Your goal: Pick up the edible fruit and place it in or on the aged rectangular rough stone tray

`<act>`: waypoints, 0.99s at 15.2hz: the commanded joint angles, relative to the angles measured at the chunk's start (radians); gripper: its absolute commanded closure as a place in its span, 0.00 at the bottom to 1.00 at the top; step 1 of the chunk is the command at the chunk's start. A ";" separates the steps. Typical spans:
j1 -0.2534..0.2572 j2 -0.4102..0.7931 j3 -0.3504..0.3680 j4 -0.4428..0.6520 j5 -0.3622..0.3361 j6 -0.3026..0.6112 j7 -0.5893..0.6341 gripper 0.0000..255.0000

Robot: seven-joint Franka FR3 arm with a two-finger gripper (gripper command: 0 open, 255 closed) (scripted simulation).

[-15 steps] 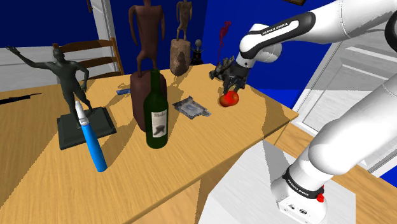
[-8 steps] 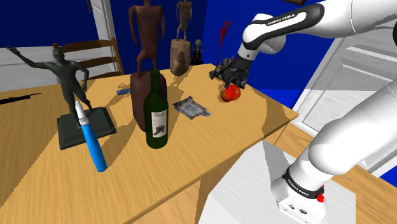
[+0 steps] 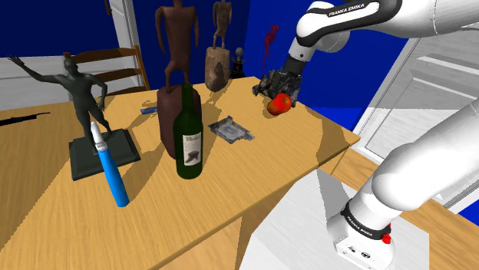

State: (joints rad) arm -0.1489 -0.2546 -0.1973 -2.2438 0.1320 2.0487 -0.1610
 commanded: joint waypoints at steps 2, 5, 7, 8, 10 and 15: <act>0.026 0.035 0.035 0.055 0.011 -0.013 0.056 1.00; 0.054 0.089 0.071 0.124 0.021 -0.021 0.116 1.00; 0.072 0.128 0.093 0.176 0.026 -0.028 0.155 1.00; 0.081 0.149 0.104 0.204 0.027 -0.032 0.175 1.00; 0.098 0.192 0.124 0.262 0.029 -0.042 0.214 1.00; 0.141 0.313 0.168 0.432 0.023 -0.078 0.309 1.00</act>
State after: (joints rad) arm -0.0167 0.0303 -0.0373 -1.8549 0.1571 1.9828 0.1265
